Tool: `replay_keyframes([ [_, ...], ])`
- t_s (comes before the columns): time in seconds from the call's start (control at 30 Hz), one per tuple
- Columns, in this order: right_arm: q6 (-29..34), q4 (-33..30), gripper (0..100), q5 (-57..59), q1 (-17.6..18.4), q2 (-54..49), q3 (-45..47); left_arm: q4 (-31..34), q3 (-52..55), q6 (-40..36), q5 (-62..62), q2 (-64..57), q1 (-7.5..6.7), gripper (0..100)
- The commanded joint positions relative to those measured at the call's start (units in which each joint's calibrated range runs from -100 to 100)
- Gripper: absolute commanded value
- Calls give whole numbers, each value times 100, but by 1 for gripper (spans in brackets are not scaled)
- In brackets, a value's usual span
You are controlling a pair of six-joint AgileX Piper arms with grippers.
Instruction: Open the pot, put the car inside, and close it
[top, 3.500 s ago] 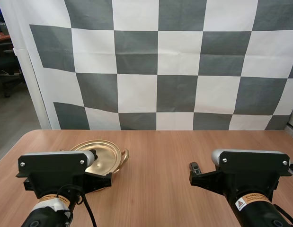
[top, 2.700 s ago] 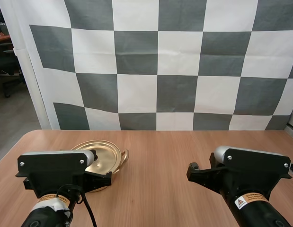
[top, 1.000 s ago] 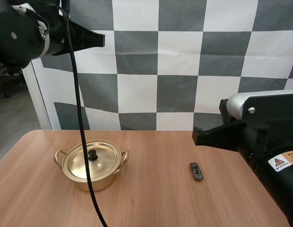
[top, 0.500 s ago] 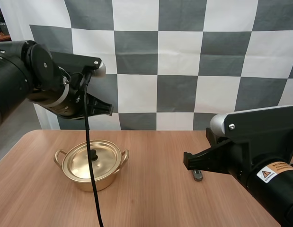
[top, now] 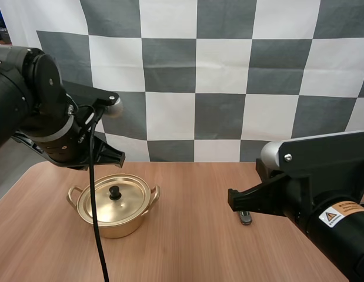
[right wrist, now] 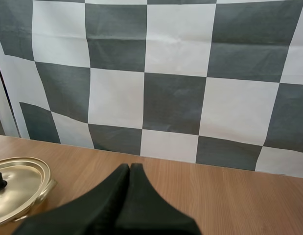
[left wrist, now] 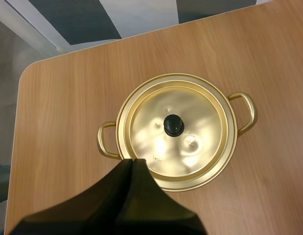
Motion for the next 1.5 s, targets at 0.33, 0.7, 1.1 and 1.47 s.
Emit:
replay_keyframes([
  [0.33,-3,132,0,20,2,-11,4,-9,-7,987,1,24,-4,94],
  [0.7,-3,132,0,20,2,-22,4,-255,6,1005,-329,24,-4,100],
  [1.1,-3,132,0,20,2,-20,4,-853,33,632,-610,1465,-4,100],
  [1.47,-3,132,0,37,2,-99,4,-853,33,418,-1569,1932,-4,100],
])
